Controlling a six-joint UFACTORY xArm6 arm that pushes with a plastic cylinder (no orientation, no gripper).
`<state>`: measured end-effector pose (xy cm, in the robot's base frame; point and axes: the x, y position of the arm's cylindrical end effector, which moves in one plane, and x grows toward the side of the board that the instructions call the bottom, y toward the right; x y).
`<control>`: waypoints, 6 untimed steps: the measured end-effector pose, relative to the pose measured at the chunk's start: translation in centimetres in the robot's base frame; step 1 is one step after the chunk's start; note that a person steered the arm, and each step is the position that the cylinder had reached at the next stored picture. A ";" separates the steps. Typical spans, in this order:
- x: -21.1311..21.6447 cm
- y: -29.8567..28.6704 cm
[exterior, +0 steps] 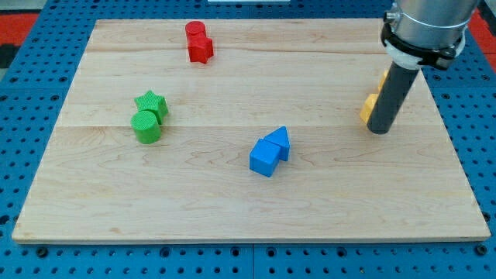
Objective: Slide yellow heart a bit left
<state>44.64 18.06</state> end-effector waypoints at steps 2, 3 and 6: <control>1.4 5.3; -0.5 8.4; -8.6 6.2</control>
